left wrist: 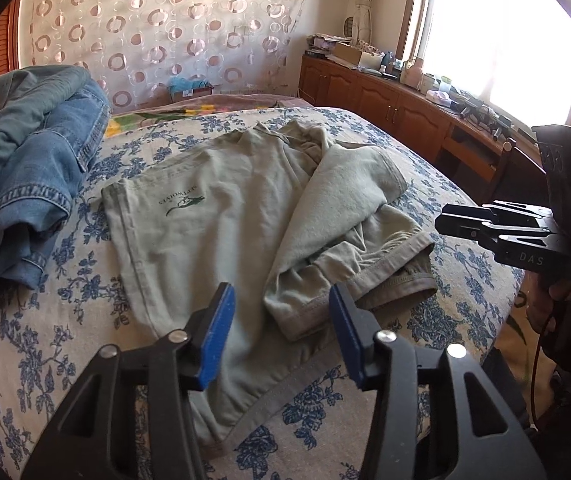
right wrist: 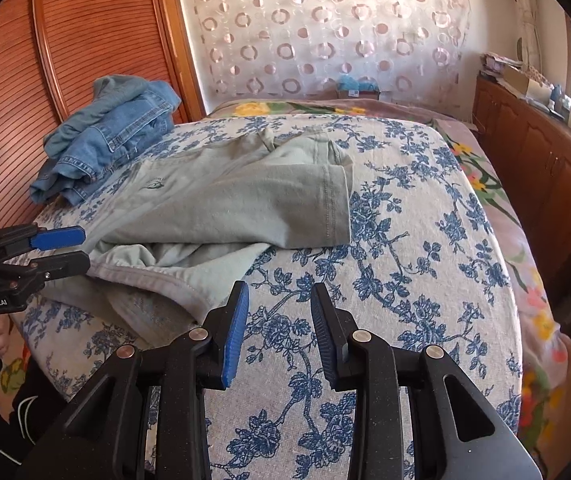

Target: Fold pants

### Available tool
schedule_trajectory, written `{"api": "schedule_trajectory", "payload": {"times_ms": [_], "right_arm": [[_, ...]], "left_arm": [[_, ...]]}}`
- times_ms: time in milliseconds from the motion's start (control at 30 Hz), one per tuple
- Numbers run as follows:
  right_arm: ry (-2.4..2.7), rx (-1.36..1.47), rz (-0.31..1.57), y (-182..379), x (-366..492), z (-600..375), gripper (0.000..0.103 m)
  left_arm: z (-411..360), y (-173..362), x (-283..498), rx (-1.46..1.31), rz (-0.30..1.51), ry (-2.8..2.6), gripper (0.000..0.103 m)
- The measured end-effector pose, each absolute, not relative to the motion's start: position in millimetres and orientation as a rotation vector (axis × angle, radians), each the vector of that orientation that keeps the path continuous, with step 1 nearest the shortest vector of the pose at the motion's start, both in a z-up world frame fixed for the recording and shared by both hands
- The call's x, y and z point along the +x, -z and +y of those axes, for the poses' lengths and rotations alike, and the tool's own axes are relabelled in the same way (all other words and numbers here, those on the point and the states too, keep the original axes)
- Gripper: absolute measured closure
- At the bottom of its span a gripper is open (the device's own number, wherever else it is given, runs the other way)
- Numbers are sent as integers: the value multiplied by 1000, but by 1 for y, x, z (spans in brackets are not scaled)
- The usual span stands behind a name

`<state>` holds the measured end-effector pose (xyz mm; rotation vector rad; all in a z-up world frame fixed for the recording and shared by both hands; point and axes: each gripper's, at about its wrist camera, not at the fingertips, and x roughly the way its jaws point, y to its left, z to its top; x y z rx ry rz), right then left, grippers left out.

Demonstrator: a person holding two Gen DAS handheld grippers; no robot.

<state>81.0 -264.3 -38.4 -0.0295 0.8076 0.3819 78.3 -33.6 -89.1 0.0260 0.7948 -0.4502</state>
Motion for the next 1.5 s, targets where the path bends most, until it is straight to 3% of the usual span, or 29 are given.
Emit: {"api": "schedule_trajectory", "payload": {"times_ms": [533,733,1000,1167,1233,1500], "right_arm": [[-424,-33,811,39,68,-255,72],[-463,-27,809,36,59,-247,72],[-476,-63,819,39,63,-226,72],[-473,-42,823,40,70,-224,97],[-488,-45,811,36,67,-224,101],[-517,-54,775,11,45,-225,103]], "left_arm": [[-38,98,75,37,821,453,66],[-39,94,78,41,793,459,90],[-35,90,84,38,780,455,95],[-37,83,81,43,759,472,98],[-38,79,78,48,750,474,98],[-33,62,62,37,706,468,99]]}}
